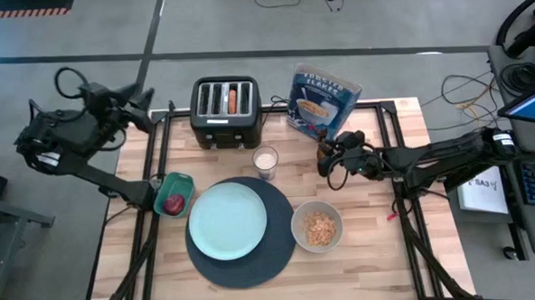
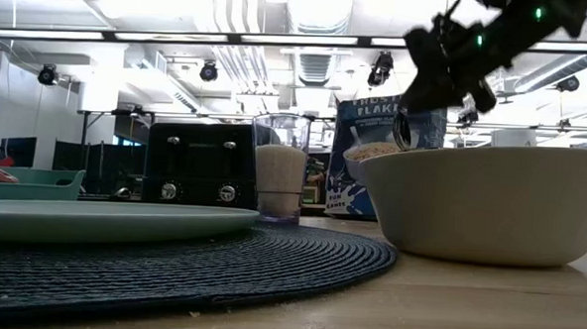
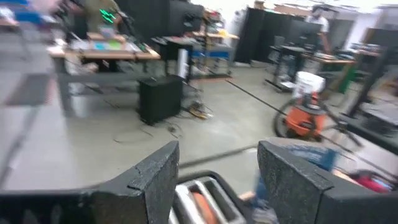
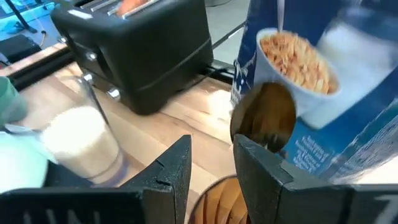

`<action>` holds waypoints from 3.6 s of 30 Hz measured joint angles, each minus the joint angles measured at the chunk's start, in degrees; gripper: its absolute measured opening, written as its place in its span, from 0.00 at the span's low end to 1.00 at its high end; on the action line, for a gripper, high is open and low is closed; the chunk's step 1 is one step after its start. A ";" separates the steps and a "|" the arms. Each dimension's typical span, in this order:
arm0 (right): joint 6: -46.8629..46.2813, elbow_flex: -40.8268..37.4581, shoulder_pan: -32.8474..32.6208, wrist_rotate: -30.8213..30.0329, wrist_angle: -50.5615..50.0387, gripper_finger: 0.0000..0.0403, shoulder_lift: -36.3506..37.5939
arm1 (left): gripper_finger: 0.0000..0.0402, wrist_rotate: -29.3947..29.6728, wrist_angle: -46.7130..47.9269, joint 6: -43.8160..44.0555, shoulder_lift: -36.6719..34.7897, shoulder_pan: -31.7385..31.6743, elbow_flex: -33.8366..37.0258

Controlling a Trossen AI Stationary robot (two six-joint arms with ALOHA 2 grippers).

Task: Arrange a breakfast setting
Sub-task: Put the toasted bread on the blue plate

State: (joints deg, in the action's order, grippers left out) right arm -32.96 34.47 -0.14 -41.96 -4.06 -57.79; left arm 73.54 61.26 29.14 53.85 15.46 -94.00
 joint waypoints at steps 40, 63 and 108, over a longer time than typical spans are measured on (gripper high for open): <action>6.41 44.51 10.67 12.20 -39.25 0.21 -7.13 | 0.56 -62.57 -2.31 -5.99 48.20 -55.97 -10.68; 6.83 44.51 10.56 12.05 -39.53 0.23 -7.16 | 0.50 -64.23 -4.75 -4.85 52.94 -57.46 -7.17; 10.21 44.51 10.68 10.57 -39.62 0.23 -7.14 | 0.00 -65.62 15.45 -25.92 36.23 -45.63 -18.41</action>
State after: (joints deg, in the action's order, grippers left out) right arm -22.74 78.98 10.54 -31.39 -43.68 -64.93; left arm 7.92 76.71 3.22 90.08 -30.17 -112.41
